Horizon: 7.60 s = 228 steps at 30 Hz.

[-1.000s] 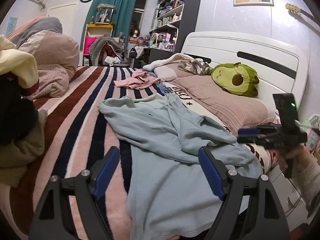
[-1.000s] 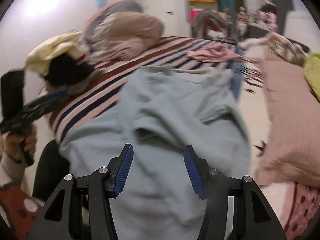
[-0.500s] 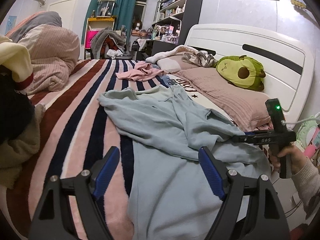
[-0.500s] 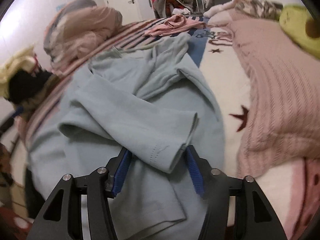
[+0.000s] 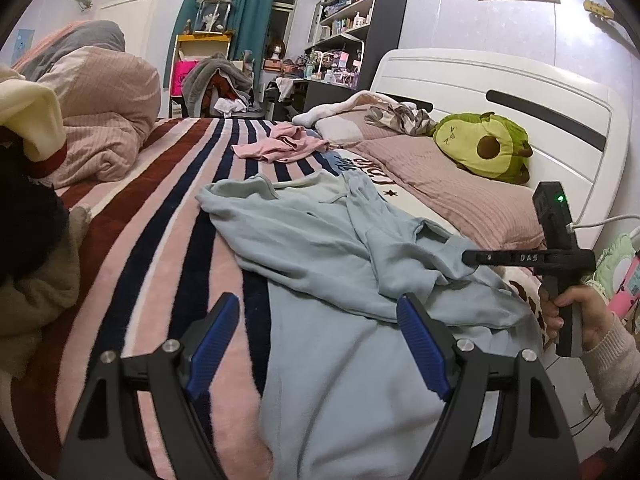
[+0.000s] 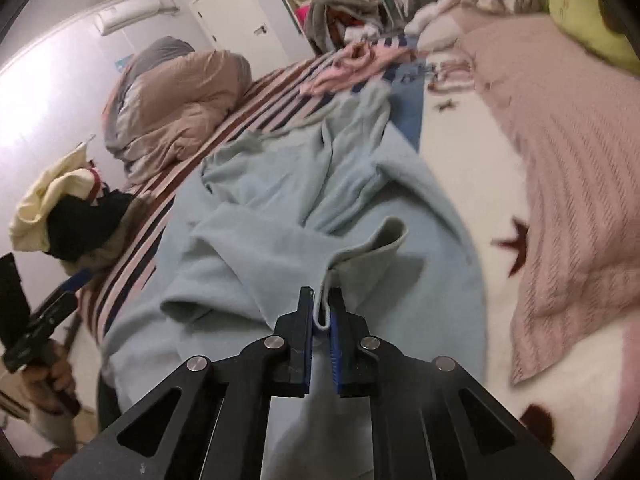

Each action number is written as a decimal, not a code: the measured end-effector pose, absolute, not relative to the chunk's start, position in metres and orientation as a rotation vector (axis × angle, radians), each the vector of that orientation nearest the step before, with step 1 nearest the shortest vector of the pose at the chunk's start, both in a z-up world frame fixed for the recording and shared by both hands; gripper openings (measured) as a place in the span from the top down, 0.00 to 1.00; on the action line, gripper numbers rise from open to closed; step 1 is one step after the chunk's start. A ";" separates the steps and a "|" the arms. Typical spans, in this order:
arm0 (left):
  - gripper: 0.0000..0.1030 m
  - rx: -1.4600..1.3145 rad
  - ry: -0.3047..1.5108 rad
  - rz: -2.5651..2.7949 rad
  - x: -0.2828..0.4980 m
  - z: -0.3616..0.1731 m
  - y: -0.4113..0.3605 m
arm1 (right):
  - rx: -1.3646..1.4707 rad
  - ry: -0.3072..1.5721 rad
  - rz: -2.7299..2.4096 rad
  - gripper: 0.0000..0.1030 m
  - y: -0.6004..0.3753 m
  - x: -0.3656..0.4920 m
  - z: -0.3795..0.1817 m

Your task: Fold small clothes

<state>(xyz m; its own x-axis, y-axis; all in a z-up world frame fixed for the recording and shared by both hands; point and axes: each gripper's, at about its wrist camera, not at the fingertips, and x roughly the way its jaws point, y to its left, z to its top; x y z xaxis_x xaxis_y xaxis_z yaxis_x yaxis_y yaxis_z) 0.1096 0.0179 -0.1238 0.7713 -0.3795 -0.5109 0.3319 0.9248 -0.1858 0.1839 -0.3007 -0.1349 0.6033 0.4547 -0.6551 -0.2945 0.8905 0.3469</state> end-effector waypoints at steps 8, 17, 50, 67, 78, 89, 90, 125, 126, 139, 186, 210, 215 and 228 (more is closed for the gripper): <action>0.25 -0.108 0.527 -0.387 0.094 -0.115 0.034 | 0.205 0.650 0.573 0.99 -0.264 0.163 -0.081; 0.25 -0.131 0.478 -0.339 0.070 -0.106 0.068 | 0.091 0.671 0.910 0.99 -0.162 0.122 -0.076; 0.20 -0.021 0.648 -0.594 0.081 -0.139 -0.013 | -0.050 0.815 0.693 0.65 -0.196 0.099 -0.103; 0.92 0.035 0.674 -0.484 0.096 -0.149 -0.022 | 0.141 0.804 0.539 0.64 -0.277 0.136 -0.116; 0.92 -0.086 0.661 -0.329 0.101 -0.147 0.036 | 0.053 0.843 0.374 0.64 -0.288 0.153 -0.128; 0.66 -0.072 0.667 -0.361 0.109 -0.140 0.041 | -0.005 0.909 0.357 0.64 -0.286 0.153 -0.142; 0.54 -0.050 0.649 -0.396 0.110 -0.133 0.033 | 0.002 0.903 0.359 0.64 -0.287 0.153 -0.140; 0.96 -0.065 0.784 -0.356 0.162 -0.168 0.009 | 0.011 0.919 0.387 0.65 -0.291 0.169 -0.149; 0.93 -0.069 0.781 -0.364 0.160 -0.168 0.010 | 0.009 0.909 0.377 0.65 -0.293 0.169 -0.146; 0.52 -0.106 0.664 -0.399 0.164 -0.126 0.035 | -0.166 0.828 0.235 0.65 -0.300 0.230 -0.127; 0.36 -0.096 0.732 -0.474 0.124 -0.133 0.031 | -0.050 0.880 0.225 0.44 -0.350 0.153 -0.122; 0.38 -0.174 0.917 -0.431 0.063 -0.190 0.033 | 0.280 0.947 0.357 0.42 -0.353 0.039 -0.177; 0.59 -0.130 0.914 -0.409 0.063 -0.189 0.026 | 0.277 0.953 0.407 0.42 -0.344 0.036 -0.179; 0.91 -0.094 0.907 -0.435 0.064 -0.189 0.016 | 0.272 0.957 0.500 0.79 -0.318 0.040 -0.183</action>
